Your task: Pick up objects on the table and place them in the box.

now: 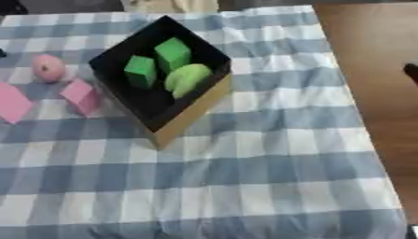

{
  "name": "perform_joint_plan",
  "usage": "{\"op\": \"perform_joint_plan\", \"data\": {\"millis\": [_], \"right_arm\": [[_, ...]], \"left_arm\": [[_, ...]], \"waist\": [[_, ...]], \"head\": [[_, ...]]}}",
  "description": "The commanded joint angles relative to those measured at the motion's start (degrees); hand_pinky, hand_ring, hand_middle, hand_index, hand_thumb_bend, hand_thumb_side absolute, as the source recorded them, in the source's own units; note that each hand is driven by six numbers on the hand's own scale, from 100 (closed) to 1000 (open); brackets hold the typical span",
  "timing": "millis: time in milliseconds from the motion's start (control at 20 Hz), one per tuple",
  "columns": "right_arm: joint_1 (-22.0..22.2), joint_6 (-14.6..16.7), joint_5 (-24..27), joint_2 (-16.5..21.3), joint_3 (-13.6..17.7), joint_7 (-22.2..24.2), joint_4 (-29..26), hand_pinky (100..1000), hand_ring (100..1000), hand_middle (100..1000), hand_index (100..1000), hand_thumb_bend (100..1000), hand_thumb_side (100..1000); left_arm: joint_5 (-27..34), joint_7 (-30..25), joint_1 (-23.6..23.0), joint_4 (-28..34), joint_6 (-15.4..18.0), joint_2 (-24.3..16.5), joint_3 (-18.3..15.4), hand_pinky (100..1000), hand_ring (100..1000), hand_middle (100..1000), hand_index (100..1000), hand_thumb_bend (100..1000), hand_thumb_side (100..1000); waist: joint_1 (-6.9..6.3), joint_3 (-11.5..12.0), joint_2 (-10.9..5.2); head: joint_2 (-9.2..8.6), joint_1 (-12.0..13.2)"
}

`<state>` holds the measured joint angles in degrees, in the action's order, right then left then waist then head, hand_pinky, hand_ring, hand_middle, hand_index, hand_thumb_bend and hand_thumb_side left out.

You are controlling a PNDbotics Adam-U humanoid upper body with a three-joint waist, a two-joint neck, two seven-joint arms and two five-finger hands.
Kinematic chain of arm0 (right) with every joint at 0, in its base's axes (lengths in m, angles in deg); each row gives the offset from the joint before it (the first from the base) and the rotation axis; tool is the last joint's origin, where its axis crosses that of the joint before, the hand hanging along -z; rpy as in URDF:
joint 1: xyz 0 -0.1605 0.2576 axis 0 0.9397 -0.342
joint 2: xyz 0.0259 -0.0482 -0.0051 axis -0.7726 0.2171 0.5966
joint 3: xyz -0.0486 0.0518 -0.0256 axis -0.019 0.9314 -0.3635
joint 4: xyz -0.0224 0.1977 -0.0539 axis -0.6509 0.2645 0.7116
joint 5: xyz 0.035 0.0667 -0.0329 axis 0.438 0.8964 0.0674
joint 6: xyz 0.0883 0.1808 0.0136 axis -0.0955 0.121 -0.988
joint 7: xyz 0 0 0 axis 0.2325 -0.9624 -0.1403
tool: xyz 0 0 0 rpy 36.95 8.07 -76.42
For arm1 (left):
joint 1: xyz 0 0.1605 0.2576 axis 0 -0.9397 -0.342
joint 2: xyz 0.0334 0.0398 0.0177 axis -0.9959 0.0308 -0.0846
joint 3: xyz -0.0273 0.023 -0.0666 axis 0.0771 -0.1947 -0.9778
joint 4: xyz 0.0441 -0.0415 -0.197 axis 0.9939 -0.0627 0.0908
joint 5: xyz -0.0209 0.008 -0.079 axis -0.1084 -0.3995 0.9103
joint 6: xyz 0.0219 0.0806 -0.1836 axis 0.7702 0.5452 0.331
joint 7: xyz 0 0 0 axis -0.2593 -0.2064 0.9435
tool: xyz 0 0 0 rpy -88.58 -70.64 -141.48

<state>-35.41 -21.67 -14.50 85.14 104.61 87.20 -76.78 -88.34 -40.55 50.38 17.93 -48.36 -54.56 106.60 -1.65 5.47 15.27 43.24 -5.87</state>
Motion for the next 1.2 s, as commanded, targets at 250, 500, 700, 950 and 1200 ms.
{"op": "perform_joint_plan", "data": {"millis": [250,500,700,950,1200], "right_arm": [[-0.8,2.9,-1.1,0.0,0.1,4.1,-1.1,959,1000,459,999,100,523],[-1.2,2.3,-1.9,-0.6,0.2,4.2,-1.1,962,1000,455,1000,100,523],[-1.3,1.8,-2.5,-1.0,0.2,4.2,-1.1,964,1000,452,1000,100,523],[-1.4,1.3,-3.2,-1.3,0.3,3.9,-1.1,966,1000,451,1000,100,523],[-1.3,1.2,-3.5,-1.2,0.3,3.5,-1.1,966,1000,450,1000,100,523]], "left_arm": [[-2.1,-6.2,2.5,-3.9,5.7,1.4,-1.1,947,944,926,975,822,185],[-4.5,-5.2,3.2,-7.2,5.8,3.2,-2.0,946,943,926,974,804,163],[-5.5,-4.5,3.4,-8.6,6.2,3.8,-2.5,927,929,886,946,734,107],[-4.2,-4.5,3.6,-8.9,6.6,4.1,-2.9,875,884,807,885,581,100],[-3.0,-4.4,3.6,-8.2,6.4,3.9,-3.0,804,792,658,761,453,100]], "waist": [[-0.84,-0.6,0.65],[-0.95,-1.2,1.2],[-1.07,-1.4,1.48],[-1.21,-1.3,1.54],[-1.19,-1.4,1.42]], "head": [[-0.89,0.6],[-1.19,0.9],[-1.3,1.0],[-1.15,1.0],[-1.16,0.9]]}}
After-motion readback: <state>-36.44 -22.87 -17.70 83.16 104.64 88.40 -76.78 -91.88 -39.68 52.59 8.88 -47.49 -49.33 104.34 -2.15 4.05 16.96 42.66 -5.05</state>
